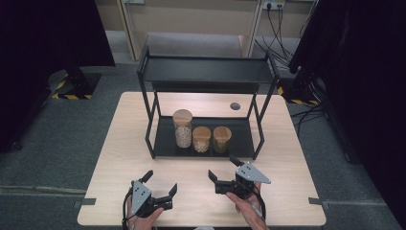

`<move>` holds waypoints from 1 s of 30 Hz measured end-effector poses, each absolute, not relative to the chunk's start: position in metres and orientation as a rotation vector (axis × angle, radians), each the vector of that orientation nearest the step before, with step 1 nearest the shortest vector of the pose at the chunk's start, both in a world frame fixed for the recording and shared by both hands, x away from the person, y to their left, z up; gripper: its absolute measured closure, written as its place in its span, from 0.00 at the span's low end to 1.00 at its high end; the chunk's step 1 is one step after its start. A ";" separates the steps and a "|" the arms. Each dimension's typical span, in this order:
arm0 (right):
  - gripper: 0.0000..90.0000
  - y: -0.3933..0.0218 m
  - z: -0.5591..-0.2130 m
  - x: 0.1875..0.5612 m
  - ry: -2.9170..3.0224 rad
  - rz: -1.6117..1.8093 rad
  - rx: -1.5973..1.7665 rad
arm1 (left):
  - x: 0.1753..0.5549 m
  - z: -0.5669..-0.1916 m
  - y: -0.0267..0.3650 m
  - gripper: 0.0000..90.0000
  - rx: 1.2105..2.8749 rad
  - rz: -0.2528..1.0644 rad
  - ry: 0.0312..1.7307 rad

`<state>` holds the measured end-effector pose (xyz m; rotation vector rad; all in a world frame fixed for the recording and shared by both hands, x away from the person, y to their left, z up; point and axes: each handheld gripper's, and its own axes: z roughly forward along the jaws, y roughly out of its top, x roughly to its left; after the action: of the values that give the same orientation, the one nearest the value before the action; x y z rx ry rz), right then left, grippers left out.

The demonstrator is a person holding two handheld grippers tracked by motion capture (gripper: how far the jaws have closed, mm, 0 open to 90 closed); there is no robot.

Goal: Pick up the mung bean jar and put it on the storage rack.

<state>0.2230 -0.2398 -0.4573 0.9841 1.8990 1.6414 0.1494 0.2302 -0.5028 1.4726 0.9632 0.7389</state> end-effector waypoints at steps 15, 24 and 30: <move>0.02 -0.246 -0.471 0.214 1.933 1.660 0.983 | 0.149 -0.503 0.231 0.01 1.467 0.741 0.962; 0.02 -0.246 -0.474 0.212 1.946 1.659 0.985 | 0.149 -0.502 0.231 0.01 1.467 0.740 0.961; 0.02 -0.247 -0.476 0.212 1.946 1.652 0.990 | 0.149 -0.503 0.231 0.01 1.466 0.740 0.961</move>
<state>0.2122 -0.2465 -0.4756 0.9899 1.9464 1.6520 0.1491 0.2312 -0.5025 1.4662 0.9611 0.7402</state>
